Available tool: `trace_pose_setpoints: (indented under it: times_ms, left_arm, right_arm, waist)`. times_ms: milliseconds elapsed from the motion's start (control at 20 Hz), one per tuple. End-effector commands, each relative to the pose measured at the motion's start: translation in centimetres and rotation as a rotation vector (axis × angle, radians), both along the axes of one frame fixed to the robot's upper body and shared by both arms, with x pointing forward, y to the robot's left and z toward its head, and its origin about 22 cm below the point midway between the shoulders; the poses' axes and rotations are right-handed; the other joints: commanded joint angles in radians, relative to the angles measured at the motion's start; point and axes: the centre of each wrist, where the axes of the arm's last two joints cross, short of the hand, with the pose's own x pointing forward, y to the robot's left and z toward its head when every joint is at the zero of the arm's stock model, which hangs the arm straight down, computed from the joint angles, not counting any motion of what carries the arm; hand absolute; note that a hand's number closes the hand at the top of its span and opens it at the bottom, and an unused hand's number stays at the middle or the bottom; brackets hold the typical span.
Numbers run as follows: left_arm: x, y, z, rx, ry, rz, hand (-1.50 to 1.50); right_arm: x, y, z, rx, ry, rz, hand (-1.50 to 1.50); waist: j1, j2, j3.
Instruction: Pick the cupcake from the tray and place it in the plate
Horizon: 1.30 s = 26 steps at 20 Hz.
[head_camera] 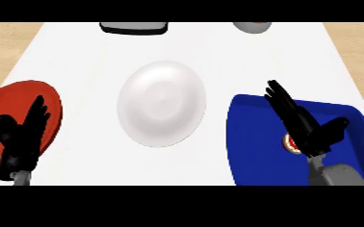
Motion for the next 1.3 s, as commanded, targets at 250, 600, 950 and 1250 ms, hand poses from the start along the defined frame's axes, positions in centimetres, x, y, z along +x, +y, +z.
trace_pose_setpoints:
  times_ms: [250,600,950,1250]
  left_arm:
    - [-0.4,1.9,2.1,0.264,-0.169,-0.149,0.00]
    - [-1.8,0.8,0.5,0.247,-0.164,-0.232,0.00]
    - [-2.0,0.7,-1.0,0.256,-0.197,-0.290,0.00]
    - [-1.4,-0.4,-0.8,0.233,-0.215,-0.320,0.00]
  right_arm:
    - [0.6,-3.5,4.1,0.447,-0.330,-0.752,-1.50]
    - [-2.7,-2.9,2.1,0.082,-0.497,-1.412,-1.50]
    - [-9.8,3.6,4.3,0.068,-0.510,-1.407,-1.50]
    - [-14.2,3.1,1.0,-0.202,-0.201,-1.255,-1.50]
  waist:
    - [-0.132,-0.021,0.023]
    - [-0.107,-0.005,0.015]
    - [-0.062,0.011,0.017]
    - [-0.036,0.021,0.014]
